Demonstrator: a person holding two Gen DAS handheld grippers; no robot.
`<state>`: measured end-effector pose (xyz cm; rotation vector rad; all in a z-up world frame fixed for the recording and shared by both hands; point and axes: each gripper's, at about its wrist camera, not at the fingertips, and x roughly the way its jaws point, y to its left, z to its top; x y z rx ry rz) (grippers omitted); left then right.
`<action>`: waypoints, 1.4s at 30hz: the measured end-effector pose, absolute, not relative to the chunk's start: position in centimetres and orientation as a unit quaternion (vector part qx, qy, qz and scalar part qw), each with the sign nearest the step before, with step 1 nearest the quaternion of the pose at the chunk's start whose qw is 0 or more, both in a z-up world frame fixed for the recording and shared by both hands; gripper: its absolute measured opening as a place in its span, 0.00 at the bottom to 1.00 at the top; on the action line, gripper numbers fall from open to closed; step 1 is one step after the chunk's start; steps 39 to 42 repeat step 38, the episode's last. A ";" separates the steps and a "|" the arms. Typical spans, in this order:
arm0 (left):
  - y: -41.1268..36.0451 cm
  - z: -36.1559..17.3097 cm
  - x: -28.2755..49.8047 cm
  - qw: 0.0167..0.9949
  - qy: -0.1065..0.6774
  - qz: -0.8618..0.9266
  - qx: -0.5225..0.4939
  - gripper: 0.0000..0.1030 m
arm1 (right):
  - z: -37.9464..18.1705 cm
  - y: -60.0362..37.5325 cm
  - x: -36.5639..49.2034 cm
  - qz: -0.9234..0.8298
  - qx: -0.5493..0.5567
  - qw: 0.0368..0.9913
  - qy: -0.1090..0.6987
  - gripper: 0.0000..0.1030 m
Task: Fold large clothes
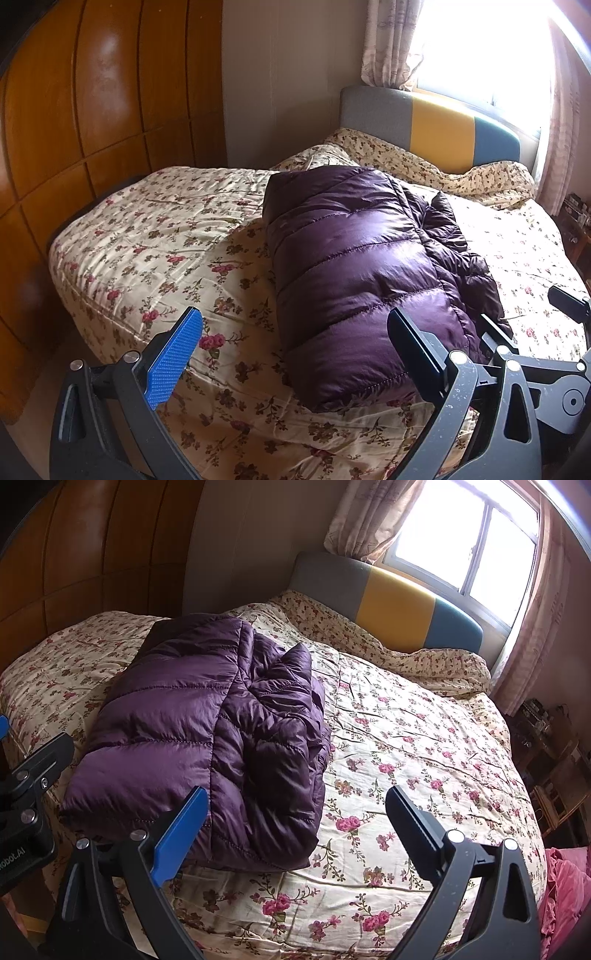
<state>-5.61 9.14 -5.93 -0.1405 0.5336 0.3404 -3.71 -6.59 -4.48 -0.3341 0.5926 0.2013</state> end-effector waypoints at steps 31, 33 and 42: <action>9.0 -6.0 -5.5 0.949 0.262 0.168 -0.052 0.96 | -5.0 -7.0 -3.5 0.098 -0.159 0.937 0.295 0.97; 9.1 -6.0 -5.4 0.948 0.264 0.169 -0.052 0.96 | -5.0 -7.1 -3.5 0.097 -0.158 0.937 0.296 0.97; 9.1 -6.1 -5.3 0.948 0.266 0.168 -0.054 0.96 | -5.0 -7.2 -3.4 0.097 -0.156 0.937 0.296 0.97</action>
